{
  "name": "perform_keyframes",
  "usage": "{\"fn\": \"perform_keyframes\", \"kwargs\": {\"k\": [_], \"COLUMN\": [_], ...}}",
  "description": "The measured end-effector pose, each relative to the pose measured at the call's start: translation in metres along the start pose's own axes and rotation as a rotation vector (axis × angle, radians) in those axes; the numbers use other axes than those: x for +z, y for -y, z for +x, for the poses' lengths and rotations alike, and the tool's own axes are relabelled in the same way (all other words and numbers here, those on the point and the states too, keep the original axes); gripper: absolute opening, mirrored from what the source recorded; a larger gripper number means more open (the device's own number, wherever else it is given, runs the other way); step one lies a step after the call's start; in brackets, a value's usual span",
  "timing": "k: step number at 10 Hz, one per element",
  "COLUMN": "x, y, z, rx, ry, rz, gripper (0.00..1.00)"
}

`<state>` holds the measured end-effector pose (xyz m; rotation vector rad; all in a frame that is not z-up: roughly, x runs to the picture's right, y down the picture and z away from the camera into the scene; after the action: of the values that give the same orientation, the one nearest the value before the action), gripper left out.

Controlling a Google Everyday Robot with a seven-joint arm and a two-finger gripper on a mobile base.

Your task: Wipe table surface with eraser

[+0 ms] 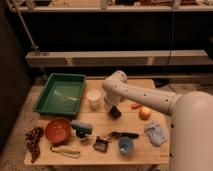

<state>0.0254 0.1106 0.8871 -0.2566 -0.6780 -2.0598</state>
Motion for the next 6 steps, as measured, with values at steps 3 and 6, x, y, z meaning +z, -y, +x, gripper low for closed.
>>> {"fn": "perform_keyframes", "kwargs": {"k": [3, 6], "x": [-0.004, -0.011], "y": [0.039, 0.052], "z": [-0.016, -0.050], "rx": [-0.073, -0.087], "ry": [0.004, 0.009], "rz": [0.039, 0.077], "gripper": [0.00, 0.00]}}
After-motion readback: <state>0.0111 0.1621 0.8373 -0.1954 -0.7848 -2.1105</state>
